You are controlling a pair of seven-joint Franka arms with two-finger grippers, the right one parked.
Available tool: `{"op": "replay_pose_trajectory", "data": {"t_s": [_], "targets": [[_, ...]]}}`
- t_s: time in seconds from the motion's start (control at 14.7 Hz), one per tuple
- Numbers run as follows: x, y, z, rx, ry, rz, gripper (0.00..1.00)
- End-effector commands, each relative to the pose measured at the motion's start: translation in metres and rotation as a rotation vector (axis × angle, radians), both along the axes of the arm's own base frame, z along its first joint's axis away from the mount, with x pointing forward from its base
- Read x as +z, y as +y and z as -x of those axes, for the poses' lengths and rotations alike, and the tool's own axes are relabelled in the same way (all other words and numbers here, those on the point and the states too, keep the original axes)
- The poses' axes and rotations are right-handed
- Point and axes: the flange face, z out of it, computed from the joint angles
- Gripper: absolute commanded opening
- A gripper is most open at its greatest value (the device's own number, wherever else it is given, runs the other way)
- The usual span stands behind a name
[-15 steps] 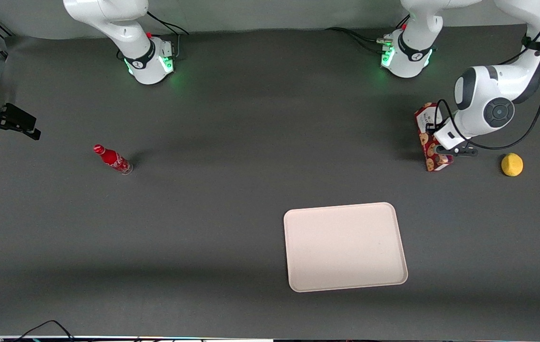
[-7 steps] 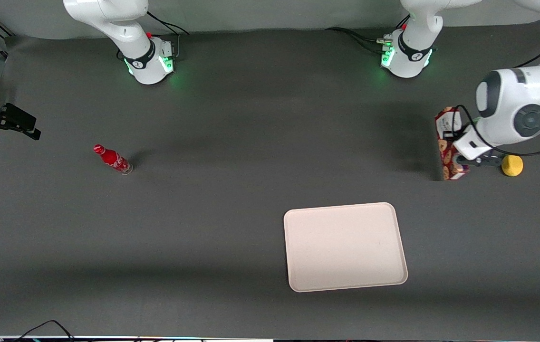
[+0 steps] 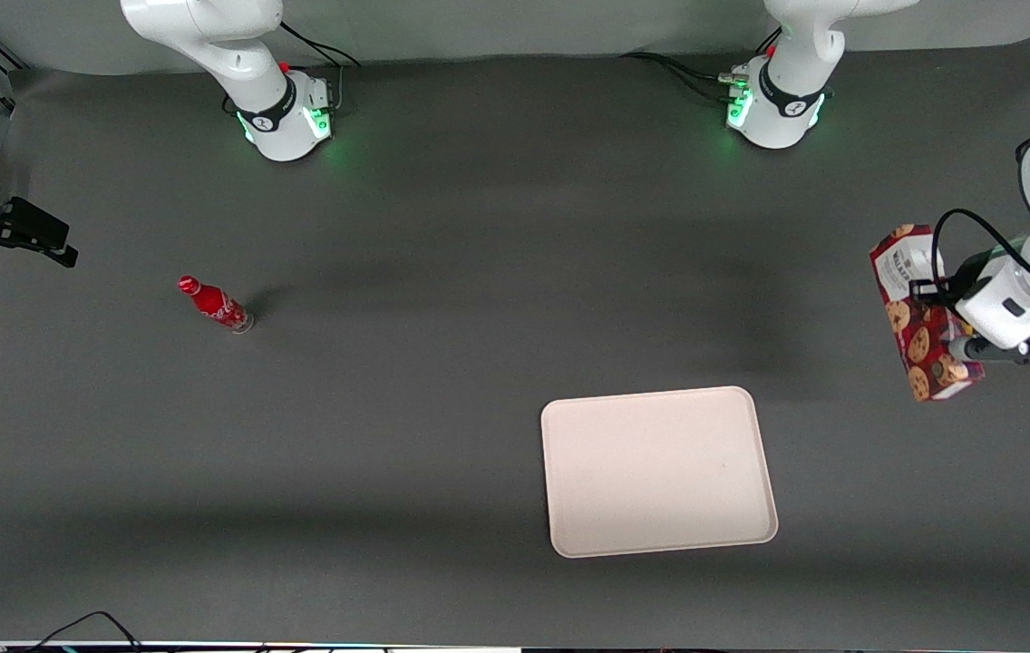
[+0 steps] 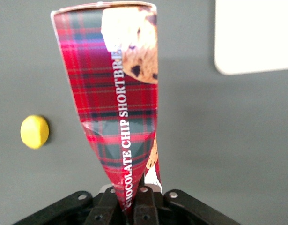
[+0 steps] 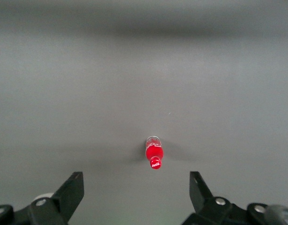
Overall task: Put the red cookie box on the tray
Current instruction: 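Carry the held cookie box with the left gripper over the white tray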
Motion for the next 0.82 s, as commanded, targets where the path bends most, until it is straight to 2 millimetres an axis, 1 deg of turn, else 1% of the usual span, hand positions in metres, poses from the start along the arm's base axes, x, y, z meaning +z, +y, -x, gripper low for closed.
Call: {"op": "replay_pose_trajectory", "data": {"t_s": [0.0, 0.07, 0.14, 0.2, 0.34, 0.41, 0.55, 0.61, 0.75], "targets": [[0.006, -0.062, -0.061, 0.069, -0.035, 0.024, 0.00], [-0.002, -0.075, -0.072, 0.085, -0.041, 0.036, 0.00], [-0.017, -0.087, -0.082, 0.092, -0.028, 0.049, 0.00], [-0.028, -0.109, -0.092, 0.091, -0.021, 0.069, 0.00], [-0.066, -0.126, -0.115, 0.095, -0.016, 0.102, 0.00], [-0.090, -0.135, -0.123, 0.088, -0.024, 0.119, 0.00], [-0.130, -0.144, -0.135, 0.083, -0.070, 0.131, 0.00], [-0.149, -0.145, -0.138, 0.079, -0.076, 0.125, 0.00], [-0.183, -0.145, -0.138, 0.070, -0.062, 0.106, 0.00]]}}
